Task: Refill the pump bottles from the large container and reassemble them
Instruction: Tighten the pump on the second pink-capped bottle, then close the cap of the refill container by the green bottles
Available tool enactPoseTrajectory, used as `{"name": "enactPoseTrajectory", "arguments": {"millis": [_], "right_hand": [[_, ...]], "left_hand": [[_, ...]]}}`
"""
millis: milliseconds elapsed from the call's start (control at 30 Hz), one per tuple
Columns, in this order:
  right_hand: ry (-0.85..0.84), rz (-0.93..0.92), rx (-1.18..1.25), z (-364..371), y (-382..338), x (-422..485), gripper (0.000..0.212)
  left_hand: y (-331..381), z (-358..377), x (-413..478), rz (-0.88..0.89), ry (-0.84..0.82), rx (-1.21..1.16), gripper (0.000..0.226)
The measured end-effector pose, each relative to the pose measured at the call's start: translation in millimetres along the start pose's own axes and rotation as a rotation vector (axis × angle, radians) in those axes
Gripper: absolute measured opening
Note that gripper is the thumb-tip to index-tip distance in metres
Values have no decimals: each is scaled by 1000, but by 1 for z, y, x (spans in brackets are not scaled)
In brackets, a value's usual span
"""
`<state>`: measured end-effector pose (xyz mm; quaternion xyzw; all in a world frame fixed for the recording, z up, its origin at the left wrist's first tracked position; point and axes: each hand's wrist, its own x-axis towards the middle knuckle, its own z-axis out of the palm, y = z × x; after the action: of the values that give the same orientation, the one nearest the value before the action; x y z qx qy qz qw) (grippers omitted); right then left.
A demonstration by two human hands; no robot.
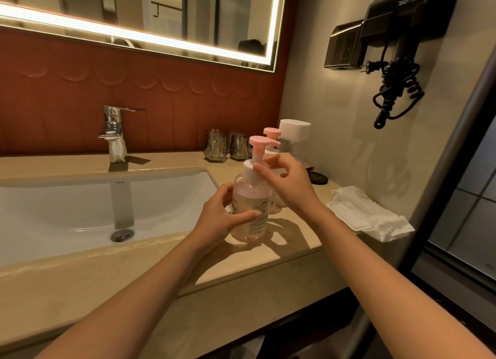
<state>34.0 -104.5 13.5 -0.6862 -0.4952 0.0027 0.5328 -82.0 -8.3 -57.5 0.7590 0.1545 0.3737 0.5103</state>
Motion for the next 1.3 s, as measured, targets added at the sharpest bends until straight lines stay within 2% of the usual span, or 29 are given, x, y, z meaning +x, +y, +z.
{"name": "enactPoseTrajectory", "arguments": {"millis": [67,167,267,433,567,733,1000,1300], "right_hand": [[39,4,-16,4,-2,1,29],[94,30,-90,9,-3,2,38],[79,86,-108,6,-3,5,42],[227,89,-49,-5,5,-1,34],[178,61,-7,-8,5,-12,24],[149,-31,38,9,-15,-21,18],[-114,-180,234,104,-80,-23,14],[-481,-167,495,265,-187,-62,16]], "left_hand": [[-1,1,1,-1,10,14,67],[-5,4,4,-1,35,32,64],[-7,11,9,2,43,41,64],[-2,29,19,-3,67,55,65],[-1,33,23,-33,45,54,67],[8,4,14,-84,23,122,83],[30,-126,-41,-90,316,207,60],[65,-275,-186,-134,797,418,37]]}}
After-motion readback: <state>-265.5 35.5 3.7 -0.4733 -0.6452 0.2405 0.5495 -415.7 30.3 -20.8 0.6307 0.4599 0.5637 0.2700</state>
